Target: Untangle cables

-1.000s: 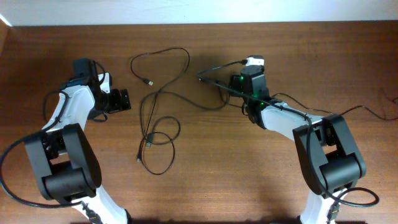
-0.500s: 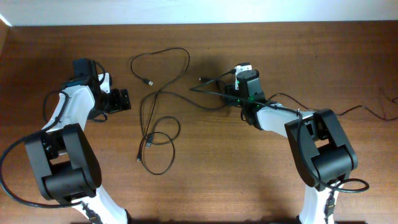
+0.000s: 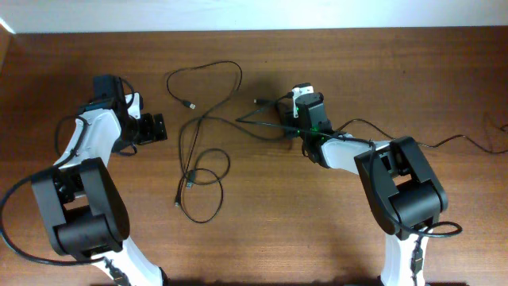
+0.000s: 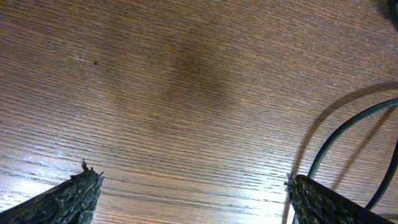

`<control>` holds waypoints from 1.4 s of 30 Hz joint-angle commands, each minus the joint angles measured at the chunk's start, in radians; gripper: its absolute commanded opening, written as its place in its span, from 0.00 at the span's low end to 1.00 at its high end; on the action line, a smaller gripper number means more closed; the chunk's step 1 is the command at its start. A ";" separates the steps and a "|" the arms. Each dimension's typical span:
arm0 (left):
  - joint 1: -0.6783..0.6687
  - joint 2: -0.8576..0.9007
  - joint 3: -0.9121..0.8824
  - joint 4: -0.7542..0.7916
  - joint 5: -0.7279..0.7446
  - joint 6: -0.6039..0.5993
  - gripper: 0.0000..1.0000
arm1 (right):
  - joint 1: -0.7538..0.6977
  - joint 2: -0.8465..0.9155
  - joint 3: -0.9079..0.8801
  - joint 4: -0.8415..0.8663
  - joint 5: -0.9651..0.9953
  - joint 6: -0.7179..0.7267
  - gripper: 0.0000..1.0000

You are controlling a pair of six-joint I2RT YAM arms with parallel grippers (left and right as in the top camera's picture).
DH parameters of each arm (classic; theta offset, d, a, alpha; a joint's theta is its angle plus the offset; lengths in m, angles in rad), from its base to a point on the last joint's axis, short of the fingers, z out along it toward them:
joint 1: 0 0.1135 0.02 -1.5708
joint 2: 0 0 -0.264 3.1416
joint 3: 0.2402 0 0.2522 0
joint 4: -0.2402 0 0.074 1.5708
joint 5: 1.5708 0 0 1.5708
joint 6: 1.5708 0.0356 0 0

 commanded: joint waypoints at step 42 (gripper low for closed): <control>0.002 0.007 0.021 0.008 0.012 -0.004 0.99 | 0.247 -1.033 0.004 0.505 -0.048 0.007 0.04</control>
